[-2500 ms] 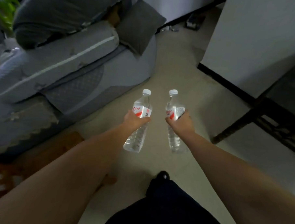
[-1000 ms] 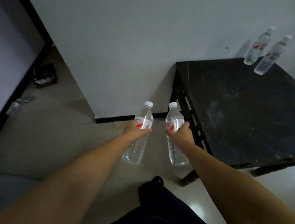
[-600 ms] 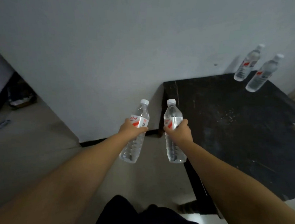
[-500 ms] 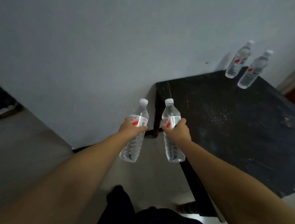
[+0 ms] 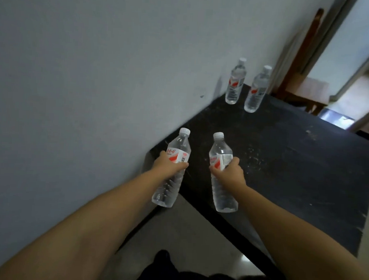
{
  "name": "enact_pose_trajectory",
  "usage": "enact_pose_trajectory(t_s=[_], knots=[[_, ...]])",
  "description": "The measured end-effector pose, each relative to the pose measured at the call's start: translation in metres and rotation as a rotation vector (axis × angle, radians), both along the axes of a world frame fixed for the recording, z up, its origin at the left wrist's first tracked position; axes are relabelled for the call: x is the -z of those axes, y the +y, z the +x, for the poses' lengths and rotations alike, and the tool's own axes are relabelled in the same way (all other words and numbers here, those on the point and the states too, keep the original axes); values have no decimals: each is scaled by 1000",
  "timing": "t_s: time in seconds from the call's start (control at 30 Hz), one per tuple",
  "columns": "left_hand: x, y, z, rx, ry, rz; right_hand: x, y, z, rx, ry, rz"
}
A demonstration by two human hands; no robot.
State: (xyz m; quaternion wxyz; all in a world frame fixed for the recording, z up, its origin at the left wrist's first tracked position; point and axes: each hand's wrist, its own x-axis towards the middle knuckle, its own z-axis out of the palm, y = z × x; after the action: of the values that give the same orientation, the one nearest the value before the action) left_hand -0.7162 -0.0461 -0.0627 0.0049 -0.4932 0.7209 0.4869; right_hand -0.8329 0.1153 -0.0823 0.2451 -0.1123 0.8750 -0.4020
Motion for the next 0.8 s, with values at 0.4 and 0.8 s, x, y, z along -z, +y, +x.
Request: enact_pose_trajectory(t_s=[0.4, 0.8], knots=[[3, 0, -153, 360, -24, 68, -3, 33, -78, 411, -6, 3], [5, 45, -362, 499, 120, 113, -8, 66, -249, 598, 65, -155]])
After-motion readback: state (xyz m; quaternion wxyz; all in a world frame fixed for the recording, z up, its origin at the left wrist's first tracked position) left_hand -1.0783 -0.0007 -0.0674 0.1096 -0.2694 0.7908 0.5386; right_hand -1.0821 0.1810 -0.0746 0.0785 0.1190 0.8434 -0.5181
